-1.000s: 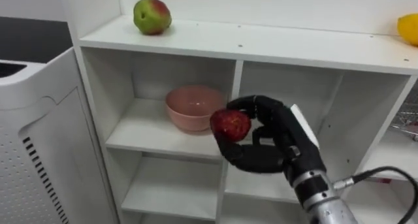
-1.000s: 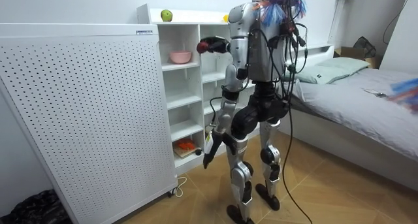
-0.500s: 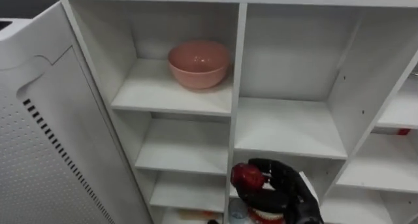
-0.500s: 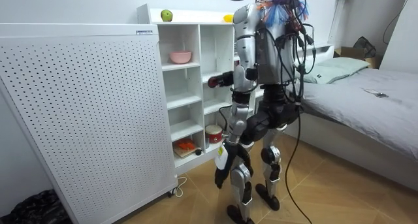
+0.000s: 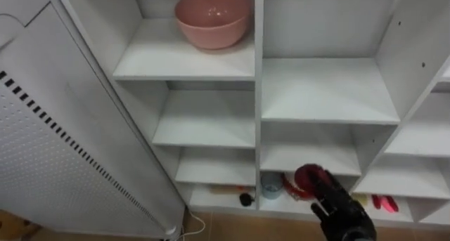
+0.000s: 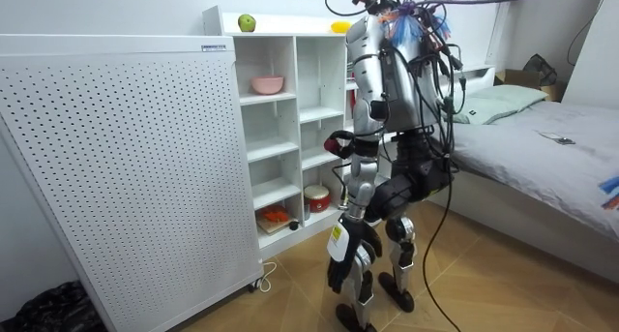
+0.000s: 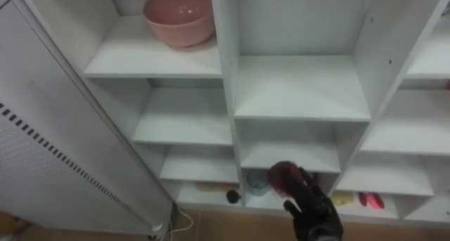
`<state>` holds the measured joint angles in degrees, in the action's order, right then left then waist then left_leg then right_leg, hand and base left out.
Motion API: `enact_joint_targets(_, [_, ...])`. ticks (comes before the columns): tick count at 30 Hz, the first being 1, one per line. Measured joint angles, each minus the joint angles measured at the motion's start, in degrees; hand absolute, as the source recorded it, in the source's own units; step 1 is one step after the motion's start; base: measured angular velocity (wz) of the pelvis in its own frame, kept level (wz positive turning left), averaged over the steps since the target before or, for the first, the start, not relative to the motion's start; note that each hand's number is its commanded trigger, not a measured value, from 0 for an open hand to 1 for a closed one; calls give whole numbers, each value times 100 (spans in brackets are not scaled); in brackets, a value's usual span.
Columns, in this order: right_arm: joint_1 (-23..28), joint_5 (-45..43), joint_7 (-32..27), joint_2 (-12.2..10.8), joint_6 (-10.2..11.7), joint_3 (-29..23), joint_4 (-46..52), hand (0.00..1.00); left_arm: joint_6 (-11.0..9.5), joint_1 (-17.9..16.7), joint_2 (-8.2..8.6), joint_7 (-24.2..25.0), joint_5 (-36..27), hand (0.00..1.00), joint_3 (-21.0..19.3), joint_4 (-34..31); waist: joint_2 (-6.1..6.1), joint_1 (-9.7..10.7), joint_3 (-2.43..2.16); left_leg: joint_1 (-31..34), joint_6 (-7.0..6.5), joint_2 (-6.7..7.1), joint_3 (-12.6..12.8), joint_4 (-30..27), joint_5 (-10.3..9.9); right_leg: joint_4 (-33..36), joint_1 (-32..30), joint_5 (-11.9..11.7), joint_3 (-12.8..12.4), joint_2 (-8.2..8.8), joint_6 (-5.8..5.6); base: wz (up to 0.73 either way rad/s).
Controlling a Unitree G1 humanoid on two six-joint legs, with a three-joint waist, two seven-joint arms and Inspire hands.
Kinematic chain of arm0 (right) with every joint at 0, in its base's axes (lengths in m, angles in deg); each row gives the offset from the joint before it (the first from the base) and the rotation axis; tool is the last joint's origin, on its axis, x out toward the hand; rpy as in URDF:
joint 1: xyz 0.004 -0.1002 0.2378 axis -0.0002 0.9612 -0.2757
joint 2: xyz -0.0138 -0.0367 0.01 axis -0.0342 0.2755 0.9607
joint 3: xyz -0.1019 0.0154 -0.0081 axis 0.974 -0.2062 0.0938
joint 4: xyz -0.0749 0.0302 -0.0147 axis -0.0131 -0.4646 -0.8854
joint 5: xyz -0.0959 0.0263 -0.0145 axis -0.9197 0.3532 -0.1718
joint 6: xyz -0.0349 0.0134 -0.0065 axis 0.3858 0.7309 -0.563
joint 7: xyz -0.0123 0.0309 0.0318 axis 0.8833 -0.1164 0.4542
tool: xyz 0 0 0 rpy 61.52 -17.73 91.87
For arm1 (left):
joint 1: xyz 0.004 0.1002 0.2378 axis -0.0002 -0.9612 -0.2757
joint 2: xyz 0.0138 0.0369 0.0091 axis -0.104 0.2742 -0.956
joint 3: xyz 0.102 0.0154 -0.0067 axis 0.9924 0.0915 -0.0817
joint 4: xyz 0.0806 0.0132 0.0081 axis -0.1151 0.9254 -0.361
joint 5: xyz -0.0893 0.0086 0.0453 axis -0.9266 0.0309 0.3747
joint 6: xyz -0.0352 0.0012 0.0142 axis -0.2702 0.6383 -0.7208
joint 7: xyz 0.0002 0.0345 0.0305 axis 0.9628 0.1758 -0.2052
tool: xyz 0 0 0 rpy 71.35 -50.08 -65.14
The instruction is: Arrange fruit in the closet
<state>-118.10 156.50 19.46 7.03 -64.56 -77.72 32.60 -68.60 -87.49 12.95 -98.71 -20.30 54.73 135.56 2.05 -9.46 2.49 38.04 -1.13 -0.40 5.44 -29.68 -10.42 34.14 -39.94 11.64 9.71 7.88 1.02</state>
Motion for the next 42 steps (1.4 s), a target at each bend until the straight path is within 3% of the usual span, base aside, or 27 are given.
enact_joint_targets(6, [-276,1073,69,198,-64,-324,-361,100,83,14,84,-1,-157,0,3,-10,-5,-68,0,191,-7,30,19,-13,3,88,-232,22,-16,82,-2,0])
enact_joint_targets(9, [-631,1478,82,369,-229,-651,-679,100,110,82,105,-2,-150,0,2,-29,-29,-63,2,389,-12,31,76,-113,1,235,-434,77,-22,114,-13,8])
enact_joint_targets(18, [-1318,1589,73,685,-246,-846,-830,100,111,91,95,-57,-210,0,18,-31,-83,-86,29,642,-21,17,78,-351,-8,440,-647,162,0,121,17,6])
enact_joint_targets(24, [-1485,1611,-22,869,-252,-949,-829,100,122,58,73,-149,-265,0,18,-171,-86,-106,30,885,-40,30,75,-538,-30,657,-877,199,58,200,56,4])
enact_joint_targets(25, [-1497,1613,-47,882,-255,-960,-829,71,123,37,64,-162,-265,0,19,-258,-84,-113,28,931,-46,28,75,-593,-49,698,-913,209,61,210,60,0])
enact_joint_targets(26, [-1499,1608,-74,895,-257,-946,-829,0,123,36,50,-167,-276,0,22,-313,-85,-121,29,961,-50,23,79,-611,-57,726,-943,212,60,211,63,0])
enact_joint_targets(42, [-1739,1434,-654,1003,-209,-815,-615,0,135,-77,-138,-37,-270,0,357,-713,-101,-198,8,1023,-88,-29,214,-810,-106,879,-1039,224,31,221,70,-2])
